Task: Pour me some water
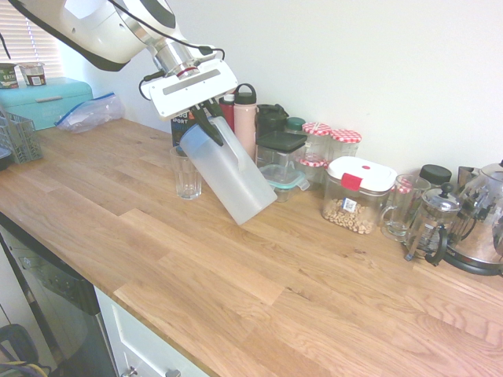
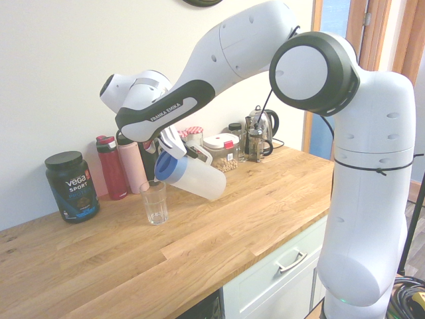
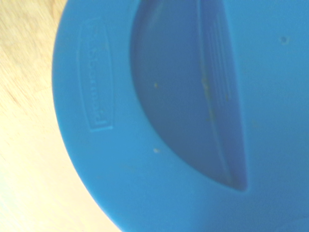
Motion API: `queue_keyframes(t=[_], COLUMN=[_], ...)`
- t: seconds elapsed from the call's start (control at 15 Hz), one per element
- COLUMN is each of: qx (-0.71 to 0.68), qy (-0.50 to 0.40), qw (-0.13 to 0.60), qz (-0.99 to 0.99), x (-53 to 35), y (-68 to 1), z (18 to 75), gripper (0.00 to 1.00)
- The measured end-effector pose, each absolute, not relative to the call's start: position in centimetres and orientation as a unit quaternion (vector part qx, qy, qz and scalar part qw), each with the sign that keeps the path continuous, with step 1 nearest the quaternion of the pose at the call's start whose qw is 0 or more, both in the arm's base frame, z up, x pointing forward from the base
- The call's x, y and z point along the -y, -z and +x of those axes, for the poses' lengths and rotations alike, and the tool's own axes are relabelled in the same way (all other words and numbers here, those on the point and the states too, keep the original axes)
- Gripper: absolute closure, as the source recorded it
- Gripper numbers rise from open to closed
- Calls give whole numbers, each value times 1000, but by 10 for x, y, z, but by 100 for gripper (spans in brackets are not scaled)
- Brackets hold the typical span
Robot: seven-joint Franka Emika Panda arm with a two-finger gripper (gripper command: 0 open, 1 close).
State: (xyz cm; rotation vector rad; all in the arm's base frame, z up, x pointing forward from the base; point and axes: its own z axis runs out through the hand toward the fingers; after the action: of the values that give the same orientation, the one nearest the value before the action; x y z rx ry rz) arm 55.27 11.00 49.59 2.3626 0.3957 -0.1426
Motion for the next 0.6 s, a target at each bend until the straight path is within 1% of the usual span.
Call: queue_keyframes(t=[0.2, 0.6], qx=[-134, -30], qy=[37, -48], qw=[342, 225], qz=[929, 973], x=[-99, -32], y=[-518, -602], z=[548, 512], gripper=[100, 100])
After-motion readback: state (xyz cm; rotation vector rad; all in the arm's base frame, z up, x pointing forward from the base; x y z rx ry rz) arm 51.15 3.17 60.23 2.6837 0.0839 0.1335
